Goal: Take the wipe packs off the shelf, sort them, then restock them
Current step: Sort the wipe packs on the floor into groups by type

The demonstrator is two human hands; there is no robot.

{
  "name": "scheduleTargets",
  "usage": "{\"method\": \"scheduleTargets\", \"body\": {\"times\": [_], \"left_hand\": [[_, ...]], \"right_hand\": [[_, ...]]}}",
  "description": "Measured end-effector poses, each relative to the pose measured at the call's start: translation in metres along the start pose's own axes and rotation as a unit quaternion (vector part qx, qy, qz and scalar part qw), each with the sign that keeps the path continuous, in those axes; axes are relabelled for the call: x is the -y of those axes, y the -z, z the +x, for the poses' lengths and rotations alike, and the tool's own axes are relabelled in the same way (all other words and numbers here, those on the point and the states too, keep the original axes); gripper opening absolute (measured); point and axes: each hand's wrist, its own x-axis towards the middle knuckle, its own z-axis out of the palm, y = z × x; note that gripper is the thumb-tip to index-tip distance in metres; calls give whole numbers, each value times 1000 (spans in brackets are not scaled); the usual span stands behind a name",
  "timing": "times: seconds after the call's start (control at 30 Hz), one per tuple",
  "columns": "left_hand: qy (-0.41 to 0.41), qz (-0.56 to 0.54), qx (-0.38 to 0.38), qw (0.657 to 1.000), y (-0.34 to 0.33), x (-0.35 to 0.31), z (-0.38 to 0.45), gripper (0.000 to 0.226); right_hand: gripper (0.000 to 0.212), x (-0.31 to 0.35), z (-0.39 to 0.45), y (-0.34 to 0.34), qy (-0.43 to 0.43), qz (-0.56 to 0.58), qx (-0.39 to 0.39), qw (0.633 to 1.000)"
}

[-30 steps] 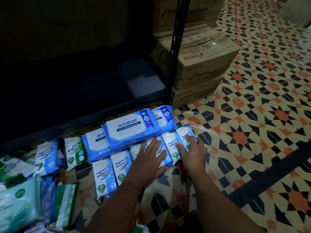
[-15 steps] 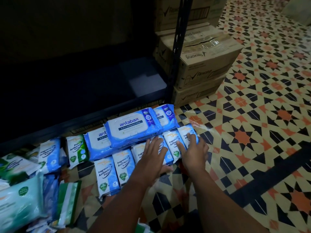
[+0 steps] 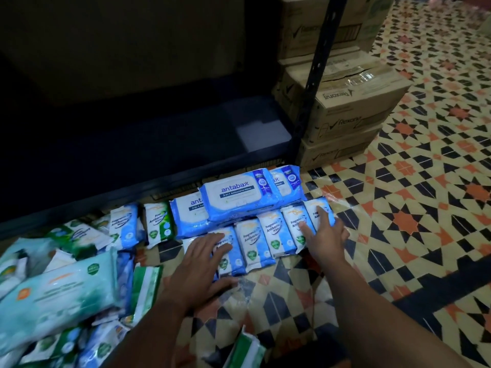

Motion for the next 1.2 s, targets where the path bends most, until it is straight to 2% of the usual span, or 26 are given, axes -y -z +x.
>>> {"method": "scheduleTargets", "body": {"times": [0.17, 0.33, 0.47, 0.57, 0.67, 0.77, 0.87, 0.97, 1.1, 1.2], "left_hand": [[44, -34, 7, 998, -15, -9, 9, 71], [39, -43, -4, 998, -20, -7, 14, 70], [44, -57, 27, 997, -14, -8, 14, 76], [42, -42, 38, 998, -4, -5, 6, 80], [61, -21, 23, 998, 12, 2, -15, 67], [101, -26, 6, 995, 30, 8, -49, 51], [141, -33, -42, 989, 44, 14, -90, 36], [217, -43, -60, 973, 62, 19, -130, 21], [213, -40, -59, 975, 74, 15, -168, 19], [245, -34, -61, 967, 75, 12, -196, 20]], "right_hand": [[66, -2, -2, -7, 5, 0, -9, 1000], [65, -5, 1, -14, 15, -8, -26, 1000], [67, -5, 4, -11, 3, -10, -13, 1000], [69, 2, 1, -8, -9, -65, -2, 998], [72, 16, -21, -11, 5, -146, 3, 989], [70, 33, -59, -22, 57, -190, 4, 980], [59, 46, -99, -40, 138, -206, 8, 969], [48, 61, -139, -52, 202, -218, 31, 954], [32, 80, -187, -69, 273, -251, 86, 925], [26, 90, -215, -89, 319, -274, 156, 894]]}}
